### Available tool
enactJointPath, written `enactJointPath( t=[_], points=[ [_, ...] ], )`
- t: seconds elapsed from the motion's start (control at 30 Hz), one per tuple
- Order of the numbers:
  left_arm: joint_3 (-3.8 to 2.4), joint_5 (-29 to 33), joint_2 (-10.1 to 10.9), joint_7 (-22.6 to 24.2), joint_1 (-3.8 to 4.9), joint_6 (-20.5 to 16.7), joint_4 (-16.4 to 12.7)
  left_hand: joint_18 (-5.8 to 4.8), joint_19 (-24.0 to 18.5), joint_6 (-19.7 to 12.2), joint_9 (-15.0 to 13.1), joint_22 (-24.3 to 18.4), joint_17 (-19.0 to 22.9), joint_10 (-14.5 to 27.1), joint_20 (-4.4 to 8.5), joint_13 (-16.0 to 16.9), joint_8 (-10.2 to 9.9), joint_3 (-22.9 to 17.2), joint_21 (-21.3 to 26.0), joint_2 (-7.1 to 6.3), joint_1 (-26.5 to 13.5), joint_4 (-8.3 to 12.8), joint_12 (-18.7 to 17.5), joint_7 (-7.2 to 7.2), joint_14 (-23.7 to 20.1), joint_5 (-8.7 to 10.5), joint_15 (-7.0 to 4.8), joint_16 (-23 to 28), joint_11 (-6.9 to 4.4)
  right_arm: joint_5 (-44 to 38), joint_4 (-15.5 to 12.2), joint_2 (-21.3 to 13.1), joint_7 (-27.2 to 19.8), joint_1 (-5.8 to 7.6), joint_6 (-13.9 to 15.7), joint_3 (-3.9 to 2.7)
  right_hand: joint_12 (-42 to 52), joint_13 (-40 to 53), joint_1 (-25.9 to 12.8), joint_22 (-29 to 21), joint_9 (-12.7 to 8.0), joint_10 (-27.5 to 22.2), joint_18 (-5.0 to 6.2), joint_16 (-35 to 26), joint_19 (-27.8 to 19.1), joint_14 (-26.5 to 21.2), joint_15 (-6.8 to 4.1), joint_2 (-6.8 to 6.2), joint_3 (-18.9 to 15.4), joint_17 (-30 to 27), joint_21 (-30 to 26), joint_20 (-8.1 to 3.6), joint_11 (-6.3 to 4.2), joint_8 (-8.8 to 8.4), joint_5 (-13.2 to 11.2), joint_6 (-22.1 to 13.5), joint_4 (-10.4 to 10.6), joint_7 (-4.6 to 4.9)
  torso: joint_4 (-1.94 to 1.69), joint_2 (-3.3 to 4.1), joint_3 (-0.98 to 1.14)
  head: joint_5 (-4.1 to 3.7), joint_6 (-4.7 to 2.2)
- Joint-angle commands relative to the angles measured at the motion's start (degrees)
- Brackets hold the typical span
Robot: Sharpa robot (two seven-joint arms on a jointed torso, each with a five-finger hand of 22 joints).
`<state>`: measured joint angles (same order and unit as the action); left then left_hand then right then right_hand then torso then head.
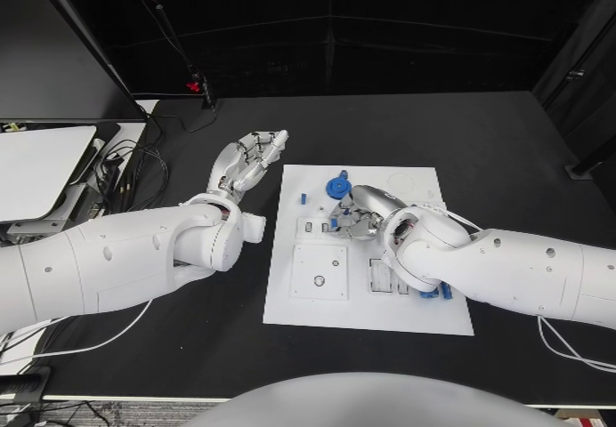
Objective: Assemble the parts on the task board
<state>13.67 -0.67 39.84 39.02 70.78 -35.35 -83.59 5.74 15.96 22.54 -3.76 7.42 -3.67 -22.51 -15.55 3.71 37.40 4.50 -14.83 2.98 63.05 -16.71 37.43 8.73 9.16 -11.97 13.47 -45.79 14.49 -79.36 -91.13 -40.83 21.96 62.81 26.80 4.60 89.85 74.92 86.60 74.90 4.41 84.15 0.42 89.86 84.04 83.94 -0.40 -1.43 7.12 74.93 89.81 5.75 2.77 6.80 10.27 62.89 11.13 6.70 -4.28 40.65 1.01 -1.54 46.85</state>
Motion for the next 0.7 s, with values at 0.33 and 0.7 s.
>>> enactJointPath(
  t=[0.33,0.7],
  points=[
    [-0.05,-0.36,-0.03,13.97,0.08,0.26,-0.06,0.61,-0.15,0.48,-0.01,0.08,0.0,-0.29,-0.4,-0.04,-0.24,0.37,-0.27,0.61,0.16,0.04,0.14,7.92,0.36,-0.19,0.23,-0.12,0.1,0.0,0.19,0.15,0.43,-0.25,-1.59,0.03,0.15,15.08,-1.44,15.1,-0.41,5.85,-0.42,0.14,5.96,6.06,0.82,-0.7,-0.57,15.07,0.19,0.75,1.23,-1.32,0.1,-0.97,-0.42,1.19,0.06,-0.01,-0.01,-0.19,0.14],
    [-0.05,-0.36,0.11,13.84,0.08,0.39,-0.09,0.61,-0.17,0.5,-0.01,0.09,0.01,-0.3,-0.43,-0.04,-0.26,0.42,-0.3,0.72,0.3,0.04,0.13,7.92,0.4,-0.27,0.25,-0.11,0.1,-0.02,0.04,0.23,0.43,-0.34,-1.91,0.03,0.15,15.08,-2.37,15.1,-0.8,5.85,-0.42,0.14,5.96,6.06,2.78,-3.02,-1.43,15.07,0.19,2.45,3.43,-3.27,-1.32,-7.42,-1.0,3.6,0.05,-0.04,-0.03,-0.17,0.04]
  ],
)
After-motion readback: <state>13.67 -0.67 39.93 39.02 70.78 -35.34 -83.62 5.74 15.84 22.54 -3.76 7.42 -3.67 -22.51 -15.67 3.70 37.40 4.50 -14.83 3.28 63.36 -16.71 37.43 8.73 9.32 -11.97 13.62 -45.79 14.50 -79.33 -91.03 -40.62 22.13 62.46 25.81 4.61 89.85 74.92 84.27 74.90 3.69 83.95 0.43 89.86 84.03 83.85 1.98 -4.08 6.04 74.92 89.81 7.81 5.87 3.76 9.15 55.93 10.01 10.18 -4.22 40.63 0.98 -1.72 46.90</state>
